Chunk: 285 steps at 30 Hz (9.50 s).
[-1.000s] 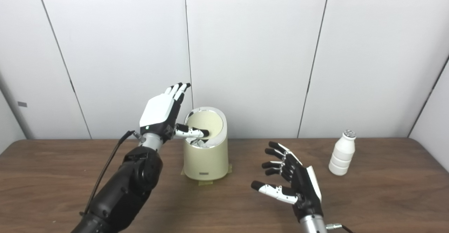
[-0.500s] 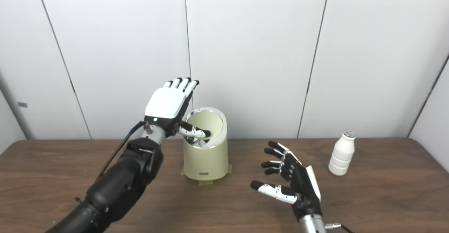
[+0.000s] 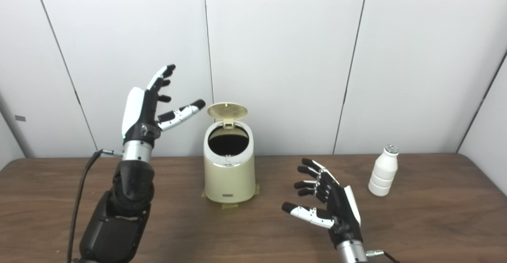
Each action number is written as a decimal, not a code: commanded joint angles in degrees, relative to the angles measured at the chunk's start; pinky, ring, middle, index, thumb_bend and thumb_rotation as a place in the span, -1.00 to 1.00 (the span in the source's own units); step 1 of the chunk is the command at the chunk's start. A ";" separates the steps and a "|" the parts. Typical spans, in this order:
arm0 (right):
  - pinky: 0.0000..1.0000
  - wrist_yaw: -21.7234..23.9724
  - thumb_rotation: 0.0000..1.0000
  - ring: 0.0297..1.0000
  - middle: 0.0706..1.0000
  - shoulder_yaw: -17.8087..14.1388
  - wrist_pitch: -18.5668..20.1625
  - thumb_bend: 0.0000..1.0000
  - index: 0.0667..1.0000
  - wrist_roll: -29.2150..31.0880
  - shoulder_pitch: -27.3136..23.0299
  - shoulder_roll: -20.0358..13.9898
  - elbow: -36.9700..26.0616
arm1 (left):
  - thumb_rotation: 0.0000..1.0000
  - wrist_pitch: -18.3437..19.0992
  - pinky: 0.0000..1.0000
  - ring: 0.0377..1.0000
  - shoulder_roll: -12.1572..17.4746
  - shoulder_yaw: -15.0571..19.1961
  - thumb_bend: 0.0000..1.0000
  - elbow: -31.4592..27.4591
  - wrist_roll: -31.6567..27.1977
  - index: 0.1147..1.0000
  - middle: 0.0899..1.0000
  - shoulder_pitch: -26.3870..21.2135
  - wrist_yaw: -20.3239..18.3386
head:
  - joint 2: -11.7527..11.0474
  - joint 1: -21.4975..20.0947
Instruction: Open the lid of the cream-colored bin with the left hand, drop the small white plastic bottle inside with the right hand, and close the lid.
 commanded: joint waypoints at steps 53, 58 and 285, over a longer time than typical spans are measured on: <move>0.36 -0.89 -0.69 0.53 0.54 -8.80 20.06 0.59 0.48 -14.36 -21.95 -24.51 -7.89 | -0.43 -10.15 0.16 0.47 6.80 7.24 0.39 -3.08 -24.97 0.64 0.58 23.62 -15.82 | -7.98 -22.42; 0.51 1.14 -0.62 0.64 0.64 -11.27 23.56 0.57 0.57 -11.34 -20.87 -28.18 -6.86 | -0.49 -9.83 0.18 0.47 6.58 7.05 0.39 -3.60 -25.64 0.65 0.58 23.66 -16.14 | -7.99 -22.79; -0.33 -3.70 -1.00 -0.19 -0.14 12.85 -0.67 0.04 -0.06 -17.35 -38.35 -1.61 25.01 | -0.65 -10.02 0.29 0.44 -1.87 0.41 0.53 -6.30 -18.00 0.60 0.54 25.49 -13.68 | -4.89 3.24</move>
